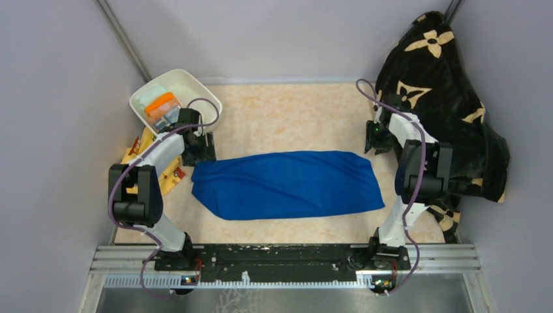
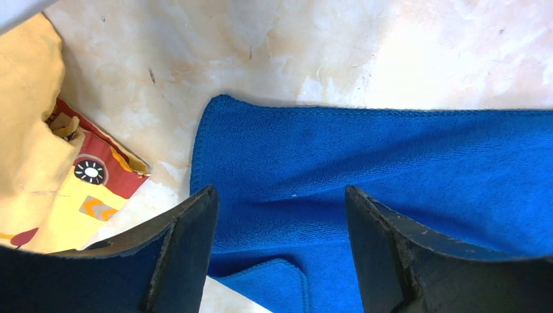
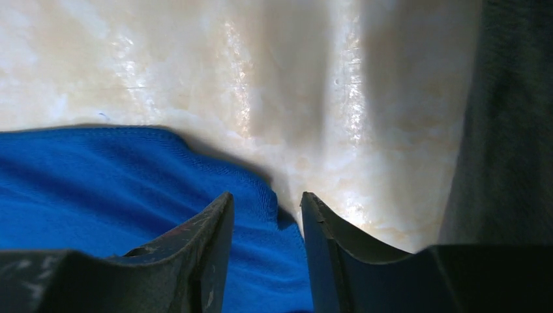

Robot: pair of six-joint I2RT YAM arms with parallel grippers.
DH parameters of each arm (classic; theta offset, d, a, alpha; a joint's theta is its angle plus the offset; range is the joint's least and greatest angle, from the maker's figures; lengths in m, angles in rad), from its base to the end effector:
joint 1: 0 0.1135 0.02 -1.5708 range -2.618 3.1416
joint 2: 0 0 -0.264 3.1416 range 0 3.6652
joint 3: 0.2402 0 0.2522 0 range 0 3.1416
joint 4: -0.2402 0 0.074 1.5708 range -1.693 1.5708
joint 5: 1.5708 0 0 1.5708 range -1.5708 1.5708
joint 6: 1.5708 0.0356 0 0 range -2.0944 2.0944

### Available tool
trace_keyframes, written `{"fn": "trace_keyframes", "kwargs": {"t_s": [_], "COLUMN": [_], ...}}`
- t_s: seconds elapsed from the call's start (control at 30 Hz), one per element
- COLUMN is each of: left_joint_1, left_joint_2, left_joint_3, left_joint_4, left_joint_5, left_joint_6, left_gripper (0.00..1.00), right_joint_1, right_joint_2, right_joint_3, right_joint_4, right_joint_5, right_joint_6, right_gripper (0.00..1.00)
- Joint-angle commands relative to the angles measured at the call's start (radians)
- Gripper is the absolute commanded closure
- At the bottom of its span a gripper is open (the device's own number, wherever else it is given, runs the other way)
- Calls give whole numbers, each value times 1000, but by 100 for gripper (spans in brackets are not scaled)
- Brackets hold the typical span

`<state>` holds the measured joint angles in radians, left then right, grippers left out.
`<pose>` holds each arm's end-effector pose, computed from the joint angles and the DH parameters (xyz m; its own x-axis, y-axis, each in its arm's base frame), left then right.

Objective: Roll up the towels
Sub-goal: Flatten out the towel at the center of the board.

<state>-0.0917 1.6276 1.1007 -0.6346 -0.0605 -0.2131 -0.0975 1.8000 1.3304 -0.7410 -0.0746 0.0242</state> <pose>0.3193 -0.0272 0.2053 -0.9071 -0.1286 -0.4007 -0.1273 0.9914 -0.0300 0.3627 -0.0328 0.2108 -0.9294 0.1152 -0.3507 0.0935 0.9925 0.0783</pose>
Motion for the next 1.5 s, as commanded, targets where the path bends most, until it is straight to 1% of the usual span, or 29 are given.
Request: {"fn": "trace_keyframes", "kwargs": {"t_s": [0.0,0.23,0.47,0.6,0.67,0.77,0.8,0.83,0.93,1.03,1.1,1.13,1.23,1.27,1.37,1.43,1.47], "left_joint_1": [5,4,4,5,4,3,4,4,4,5,6,4,4,4,4,4,4], "left_joint_2": [-22,-36,-39,-41,-44,-51,-54,-59,-68,-72,-73,-74,-76,-78,-83,-83,-82], "left_joint_3": [-32,-70,-75,-73,-71,-73,-74,-77,-79,-75,-75,-73,-75,-75,-76,-76,-76], "left_joint_4": [46,87,99,100,101,101,102,104,108,108,108,106,102,102,106,107,106], "left_joint_5": [-32,-25,-15,-10,-7,-12,-13,-14,-14,-20,-24,-27,-33,-33,-27,-25,-24], "left_joint_6": [37,51,50,50,50,50,50,50,48,44,41,40,37,36,35,35,35], "left_gripper": [24,25,25,25,25,25,25,26,26,26,26,26,26,26,26,25,25], "right_joint_1": [-1,-3,1,20,30,46,53,65,122,201,240,257,272,273,276,276,276], "right_joint_2": [60,131,169,196,208,206,193,172,65,-47,-97,-120,-137,-168,-167,-156,-155], "right_joint_3": [71,83,55,49,44,57,68,79,100,82,50,33,-6,-13,-4,20,28], "right_joint_4": [-1,-5,-36,-54,-57,-64,-66,-65,-28,45,89,101,93,75,-9,-56,-62], "right_joint_5": [-62,-177,-235,-208,-183,-135,-106,-57,130,349,452,475,468,425,248,180,155], "right_joint_6": [-91,-147,-168,-180,-182,-184,-185,-186,-204,-224,-229,-223,-176,-170,-179,-173,-171], "right_gripper": [60,61,62,63,70,87,95,100,100,100,100,100,93,90,79,71,65]}}
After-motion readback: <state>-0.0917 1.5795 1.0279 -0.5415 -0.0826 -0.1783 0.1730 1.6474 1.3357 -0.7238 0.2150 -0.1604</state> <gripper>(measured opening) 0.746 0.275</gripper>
